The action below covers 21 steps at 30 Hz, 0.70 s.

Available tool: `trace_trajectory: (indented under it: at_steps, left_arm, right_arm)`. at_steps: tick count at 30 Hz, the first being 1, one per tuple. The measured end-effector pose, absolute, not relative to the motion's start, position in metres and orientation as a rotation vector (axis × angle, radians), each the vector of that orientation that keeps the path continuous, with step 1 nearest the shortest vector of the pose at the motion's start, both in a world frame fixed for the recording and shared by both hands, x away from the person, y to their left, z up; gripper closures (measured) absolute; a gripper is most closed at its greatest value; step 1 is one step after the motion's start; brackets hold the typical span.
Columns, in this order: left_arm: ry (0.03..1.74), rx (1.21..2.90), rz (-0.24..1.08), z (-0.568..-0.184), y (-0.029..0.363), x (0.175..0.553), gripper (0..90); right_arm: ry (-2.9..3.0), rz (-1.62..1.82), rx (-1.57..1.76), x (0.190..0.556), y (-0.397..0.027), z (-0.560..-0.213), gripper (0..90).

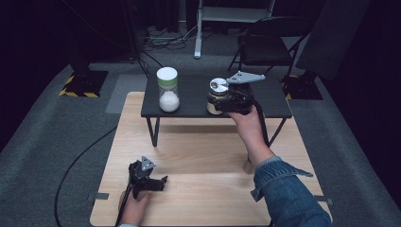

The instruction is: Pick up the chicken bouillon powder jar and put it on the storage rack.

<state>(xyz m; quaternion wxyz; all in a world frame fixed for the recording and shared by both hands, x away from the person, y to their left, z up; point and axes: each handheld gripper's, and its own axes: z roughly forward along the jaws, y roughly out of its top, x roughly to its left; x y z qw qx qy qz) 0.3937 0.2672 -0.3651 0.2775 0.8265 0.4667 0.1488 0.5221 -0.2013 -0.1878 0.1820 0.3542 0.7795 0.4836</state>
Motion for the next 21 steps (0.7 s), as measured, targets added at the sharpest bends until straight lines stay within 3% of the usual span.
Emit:
trace_trajectory:
  at_steps: [17,20,21]
  left_arm:
    - [1.253,2.218,0.400,-0.365,0.267,0.394,0.6]
    - [1.253,2.219,0.400,-0.365,0.267,0.394,0.6]
    - [1.251,2.220,0.401,-0.365,0.267,0.394,0.5]
  right_arm:
    - [2.206,1.405,1.049,0.543,-0.202,-0.203,30.0]
    - [2.213,1.421,1.053,0.544,-0.205,-0.204,25.6]
    - [2.202,1.431,1.067,0.542,-0.206,-0.205,18.4]
